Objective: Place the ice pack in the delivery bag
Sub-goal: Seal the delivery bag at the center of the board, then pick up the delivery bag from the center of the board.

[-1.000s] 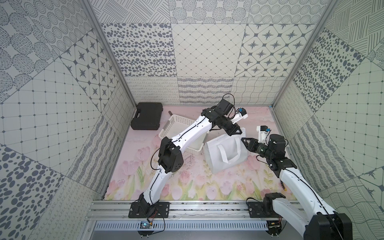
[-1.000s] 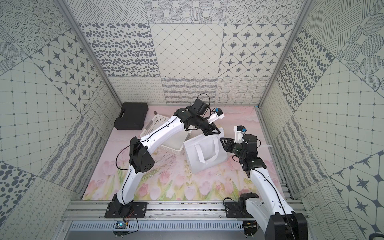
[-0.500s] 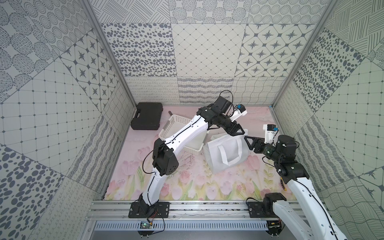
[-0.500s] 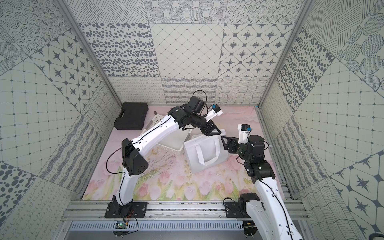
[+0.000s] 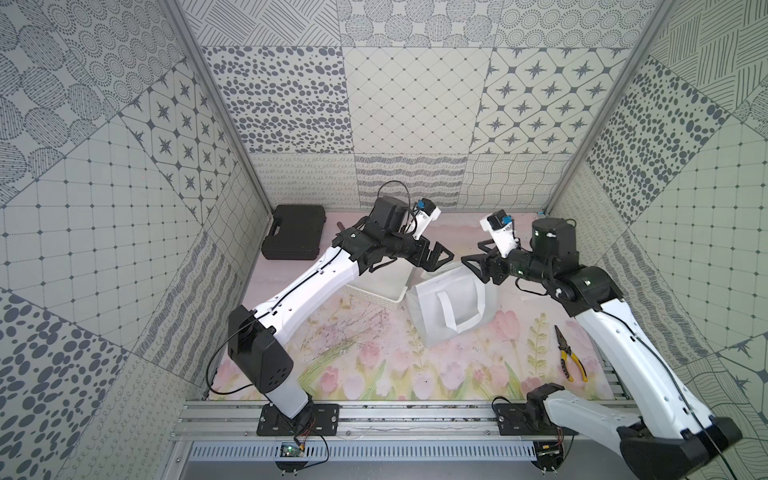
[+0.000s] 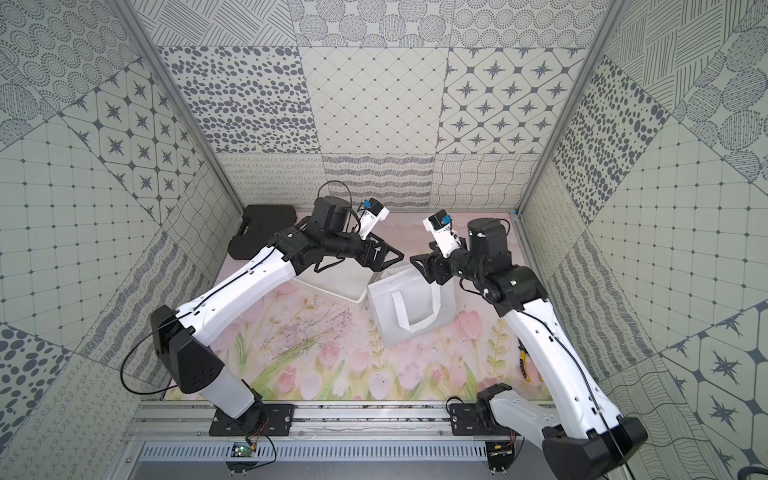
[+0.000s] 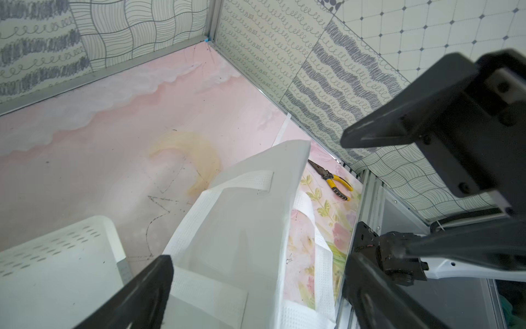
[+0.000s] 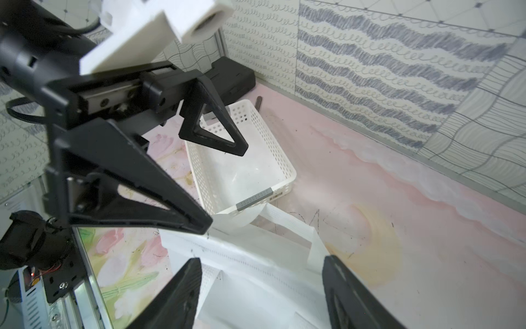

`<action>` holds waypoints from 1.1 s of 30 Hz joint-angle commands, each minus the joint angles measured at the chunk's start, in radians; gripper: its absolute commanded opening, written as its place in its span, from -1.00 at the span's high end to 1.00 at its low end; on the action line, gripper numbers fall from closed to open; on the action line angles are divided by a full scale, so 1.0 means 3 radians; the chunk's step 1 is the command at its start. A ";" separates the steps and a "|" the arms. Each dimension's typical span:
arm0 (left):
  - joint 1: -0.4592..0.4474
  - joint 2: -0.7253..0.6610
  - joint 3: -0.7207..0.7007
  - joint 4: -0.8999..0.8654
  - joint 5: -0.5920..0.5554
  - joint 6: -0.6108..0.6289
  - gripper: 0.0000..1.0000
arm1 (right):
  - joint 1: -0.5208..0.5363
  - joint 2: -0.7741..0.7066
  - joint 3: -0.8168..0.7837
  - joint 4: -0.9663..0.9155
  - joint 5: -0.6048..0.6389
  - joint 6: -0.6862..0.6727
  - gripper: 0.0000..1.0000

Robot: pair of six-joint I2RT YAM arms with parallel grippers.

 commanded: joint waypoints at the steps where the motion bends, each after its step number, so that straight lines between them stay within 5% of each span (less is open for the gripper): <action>1: 0.0071 -0.0498 -0.0550 0.0468 -0.0402 -0.0112 -0.99 | 0.0065 0.0344 0.0400 -0.0602 -0.0210 -0.0817 -0.41; 7: 0.0130 -0.0943 -0.0997 0.0484 -0.0480 -0.0014 -0.99 | 0.0362 0.0778 0.0702 -0.1055 -0.0061 -0.1485 -0.49; 10: 0.0148 -0.1041 -0.1080 0.0408 -0.0481 0.0003 -0.99 | 0.0424 0.0927 0.0782 -0.1114 -0.0071 -0.1521 -0.31; 26: 0.0160 -0.1207 -0.1212 0.0246 -0.0440 0.0045 -0.99 | 0.0481 0.1058 0.0467 -0.0944 0.0266 -0.1879 -0.22; 33: 0.0158 -0.1268 -0.1283 0.0235 -0.0427 0.0035 -0.99 | 0.0491 0.1197 0.0493 -0.0933 0.0137 -0.1843 0.04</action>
